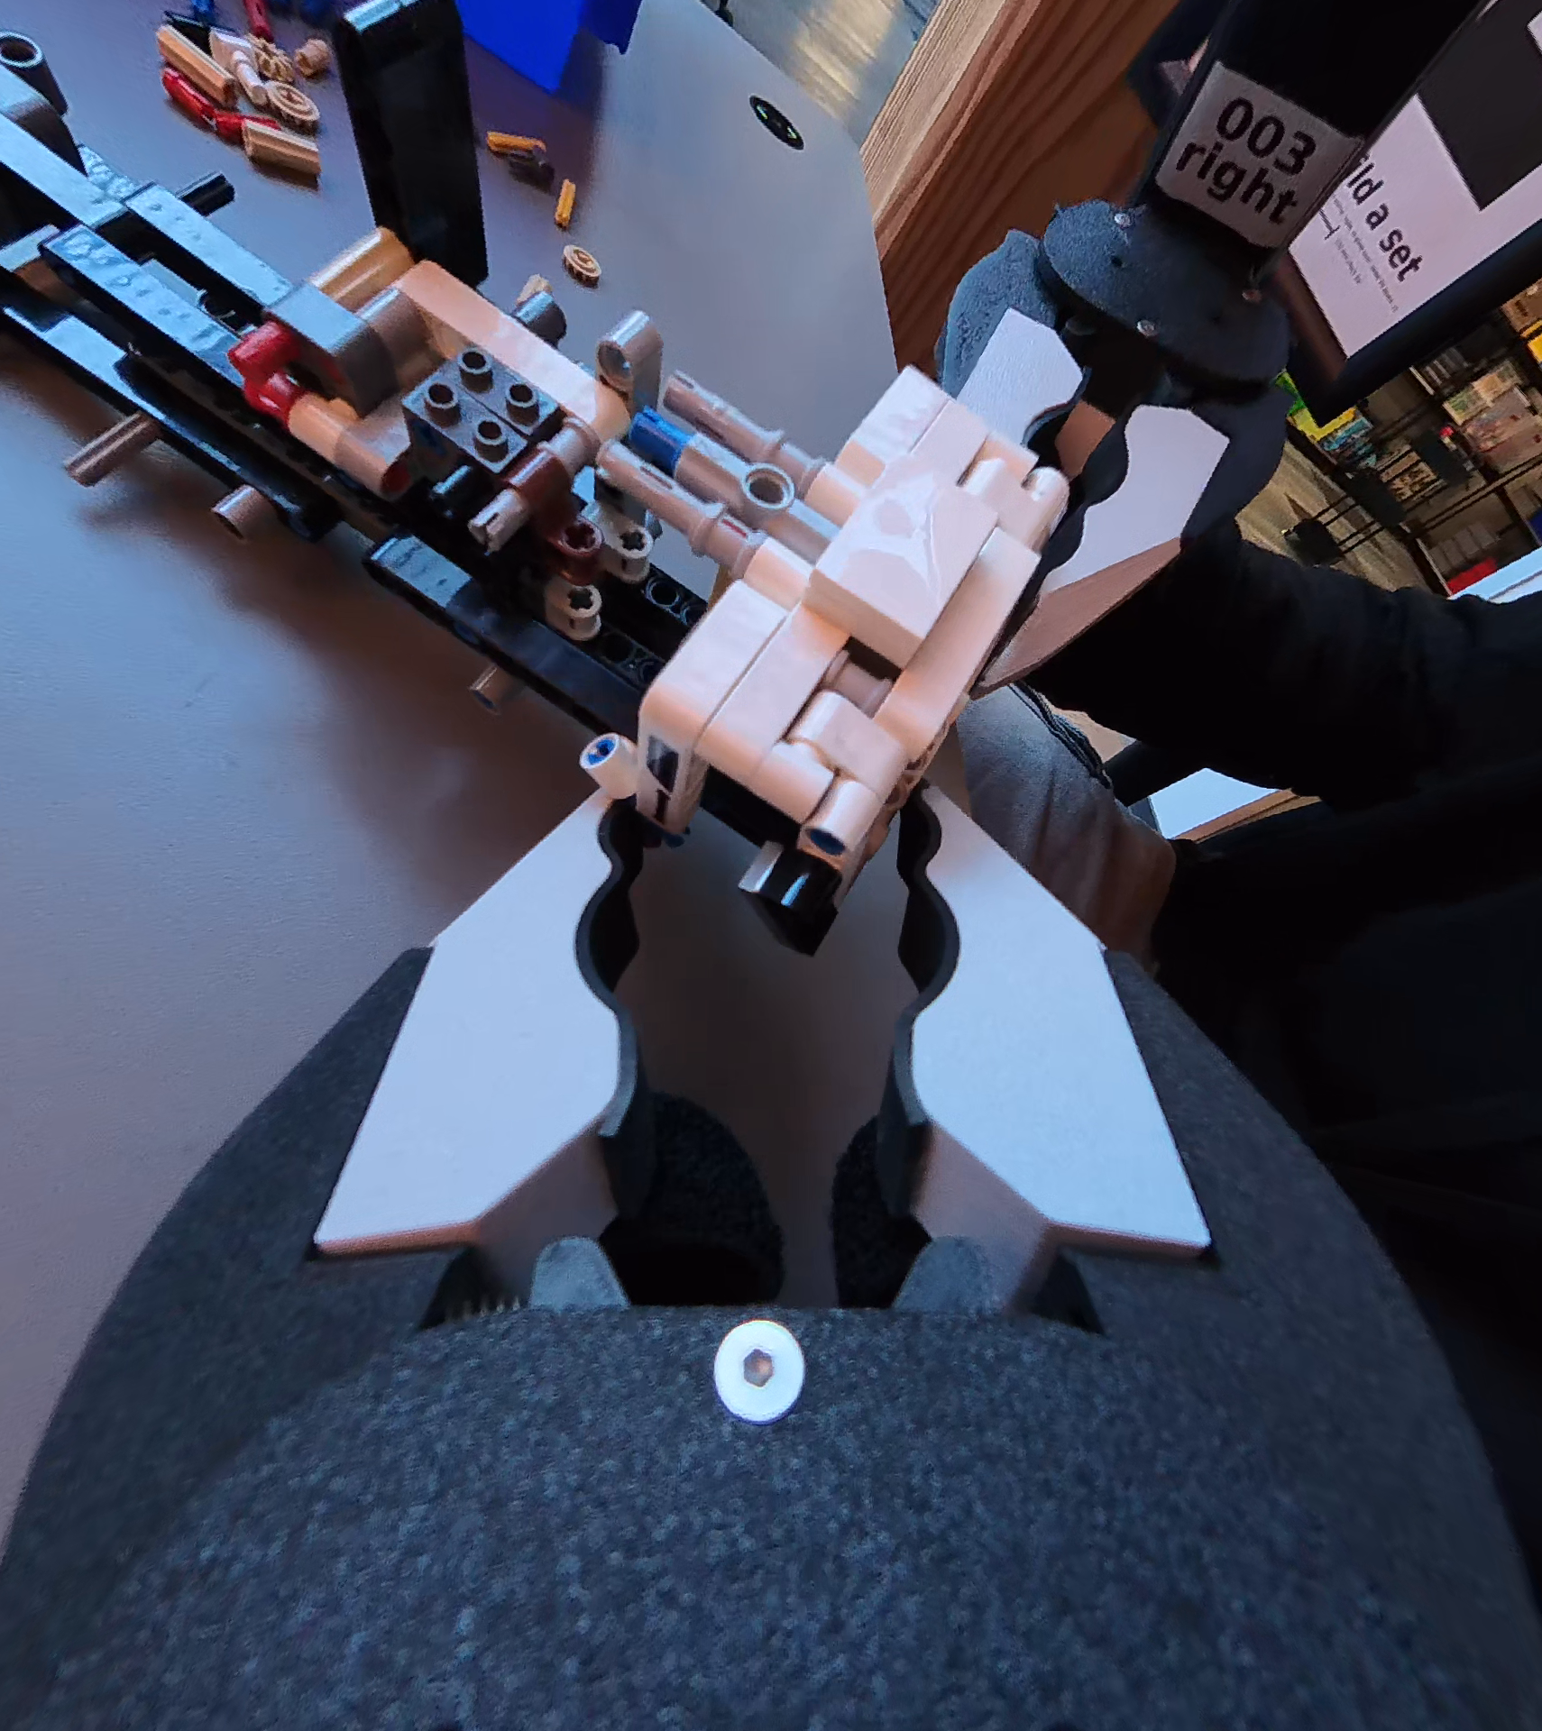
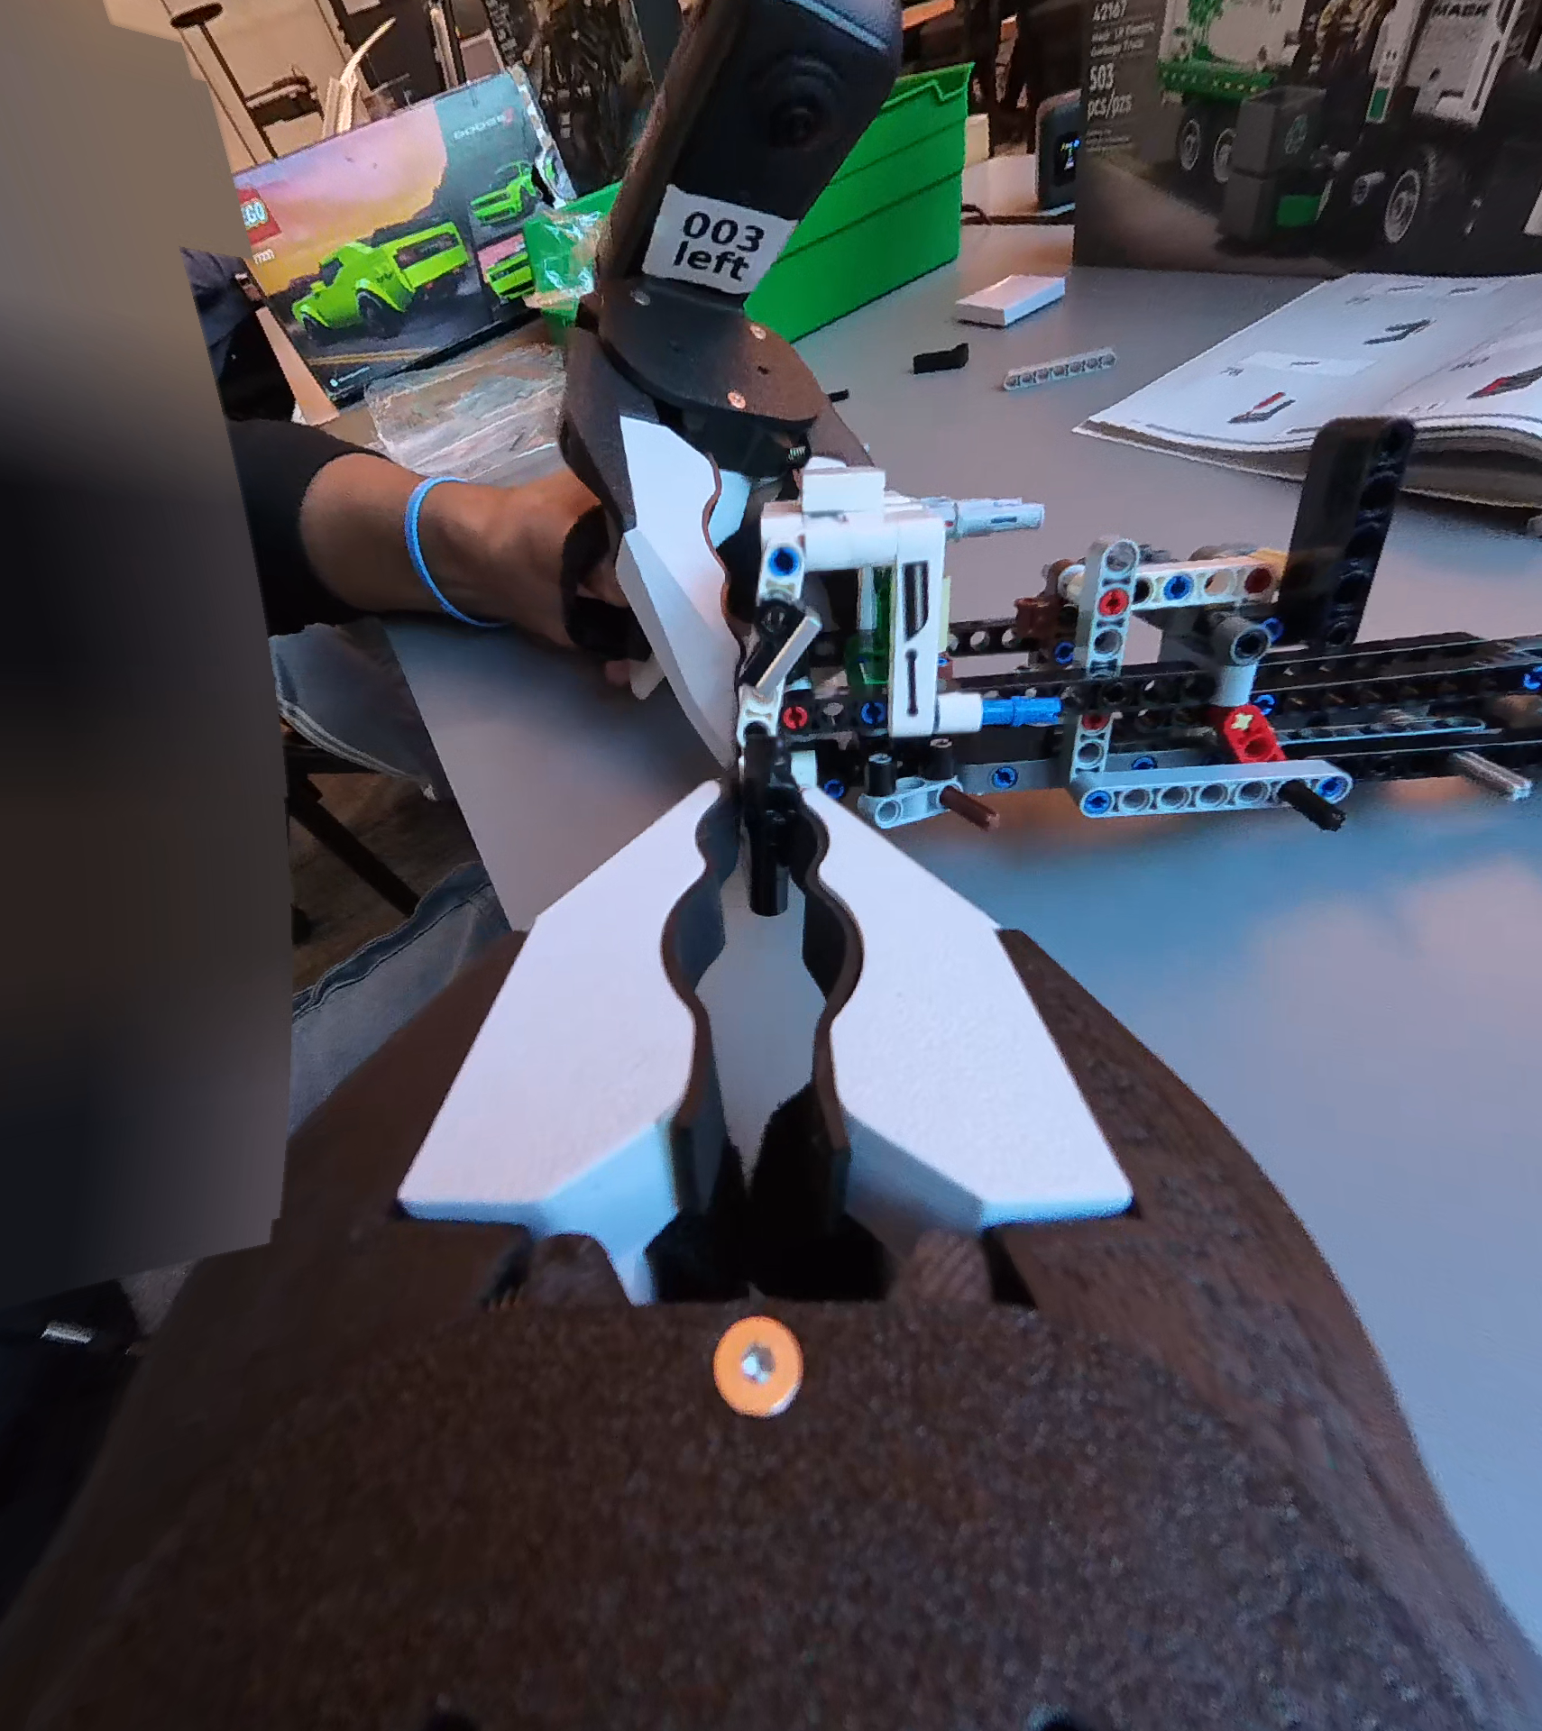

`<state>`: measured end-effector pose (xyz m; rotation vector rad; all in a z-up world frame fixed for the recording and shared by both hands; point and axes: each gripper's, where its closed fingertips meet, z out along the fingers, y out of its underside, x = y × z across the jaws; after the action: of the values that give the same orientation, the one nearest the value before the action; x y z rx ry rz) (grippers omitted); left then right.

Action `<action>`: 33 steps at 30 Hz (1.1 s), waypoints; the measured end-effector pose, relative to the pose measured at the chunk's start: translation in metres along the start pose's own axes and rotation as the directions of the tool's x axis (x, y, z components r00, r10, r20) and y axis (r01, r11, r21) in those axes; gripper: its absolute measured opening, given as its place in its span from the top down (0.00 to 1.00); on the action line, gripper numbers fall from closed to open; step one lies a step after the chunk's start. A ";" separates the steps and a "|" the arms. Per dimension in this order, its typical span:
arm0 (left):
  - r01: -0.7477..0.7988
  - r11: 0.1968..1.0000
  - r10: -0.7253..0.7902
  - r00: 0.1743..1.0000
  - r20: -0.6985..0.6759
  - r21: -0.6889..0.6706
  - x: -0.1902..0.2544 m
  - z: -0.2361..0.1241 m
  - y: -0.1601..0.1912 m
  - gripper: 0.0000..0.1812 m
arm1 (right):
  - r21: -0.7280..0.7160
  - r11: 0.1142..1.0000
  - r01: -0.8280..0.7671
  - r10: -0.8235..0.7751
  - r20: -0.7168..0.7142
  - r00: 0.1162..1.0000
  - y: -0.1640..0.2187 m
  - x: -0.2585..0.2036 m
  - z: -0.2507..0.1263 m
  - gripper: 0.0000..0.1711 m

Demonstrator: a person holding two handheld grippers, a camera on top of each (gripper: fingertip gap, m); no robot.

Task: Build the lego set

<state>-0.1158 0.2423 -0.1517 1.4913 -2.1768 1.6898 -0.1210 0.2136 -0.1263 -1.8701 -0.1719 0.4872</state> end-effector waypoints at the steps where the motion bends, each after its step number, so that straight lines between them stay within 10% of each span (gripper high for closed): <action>1: -0.002 1.000 0.002 1.000 0.002 -0.003 0.000 0.000 0.000 0.70 | -0.001 1.000 -0.002 0.002 0.004 1.000 0.001 -0.001 0.000 0.96; 33: -0.039 0.998 0.043 0.997 0.067 -0.052 -0.002 0.006 0.005 0.69 | -0.103 0.995 0.007 -0.005 0.022 1.000 0.014 -0.002 0.006 0.96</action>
<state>-0.1152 0.2395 -0.1591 1.5237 -2.2811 1.6050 -0.1271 0.2134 -0.1404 -1.9655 -0.2206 0.5023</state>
